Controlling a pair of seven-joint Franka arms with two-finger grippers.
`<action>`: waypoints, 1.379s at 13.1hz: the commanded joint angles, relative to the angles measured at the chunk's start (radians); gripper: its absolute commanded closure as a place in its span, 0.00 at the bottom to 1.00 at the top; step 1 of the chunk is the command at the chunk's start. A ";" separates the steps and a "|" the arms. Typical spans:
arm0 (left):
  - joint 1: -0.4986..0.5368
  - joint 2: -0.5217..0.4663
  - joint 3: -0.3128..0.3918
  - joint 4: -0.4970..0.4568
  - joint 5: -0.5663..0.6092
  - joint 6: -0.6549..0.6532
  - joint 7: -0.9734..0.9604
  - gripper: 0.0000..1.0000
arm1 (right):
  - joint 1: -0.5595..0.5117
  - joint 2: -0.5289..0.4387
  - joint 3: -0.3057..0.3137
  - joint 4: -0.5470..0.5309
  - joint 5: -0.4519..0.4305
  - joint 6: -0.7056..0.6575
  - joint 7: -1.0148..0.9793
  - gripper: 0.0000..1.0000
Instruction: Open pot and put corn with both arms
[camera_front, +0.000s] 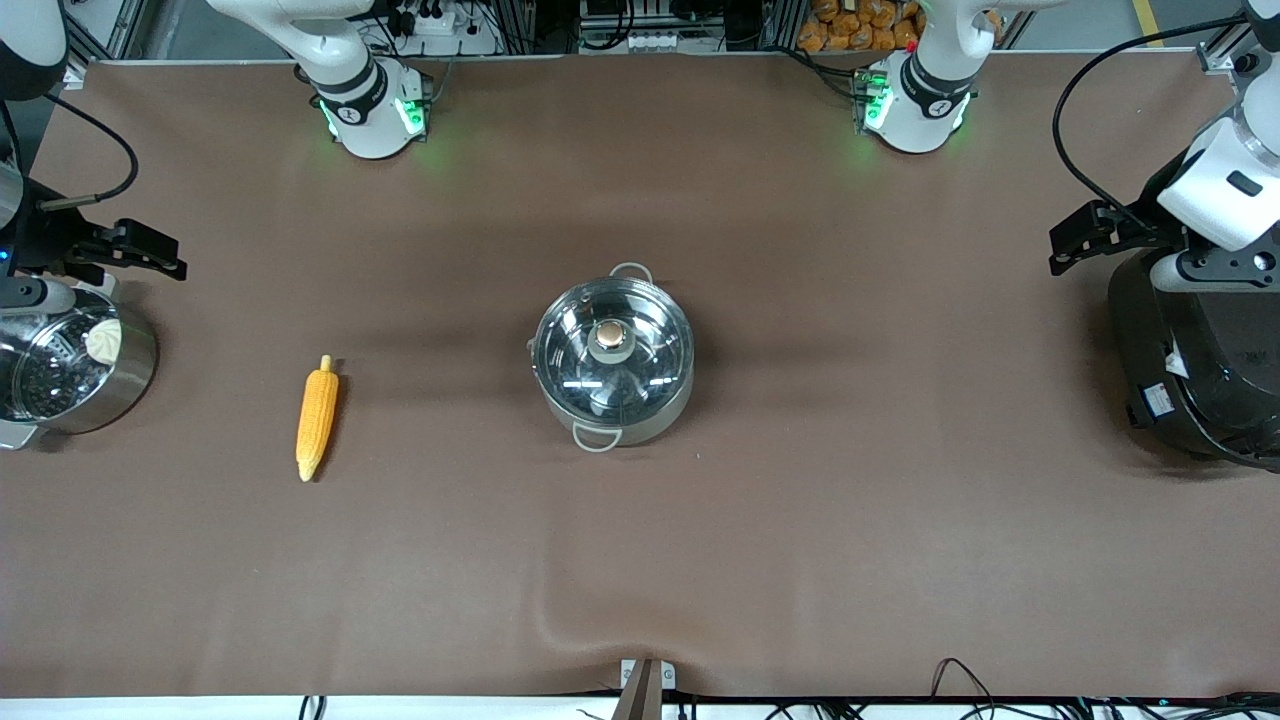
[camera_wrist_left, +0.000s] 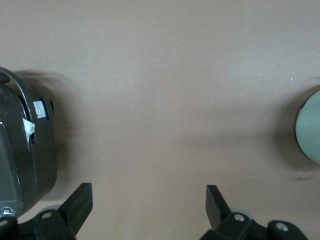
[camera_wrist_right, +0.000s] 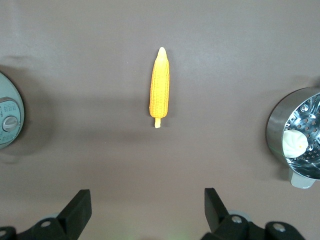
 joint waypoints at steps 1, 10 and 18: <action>0.012 -0.013 -0.006 0.000 -0.011 -0.017 0.020 0.00 | 0.006 -0.013 -0.001 0.003 0.009 -0.014 0.017 0.00; 0.007 0.032 -0.006 0.070 0.009 -0.081 0.009 0.00 | 0.024 0.016 -0.003 0.003 0.009 -0.011 0.017 0.00; -0.025 0.038 -0.026 0.070 -0.006 -0.078 -0.112 0.00 | 0.017 0.059 -0.004 0.006 0.009 -0.011 0.015 0.00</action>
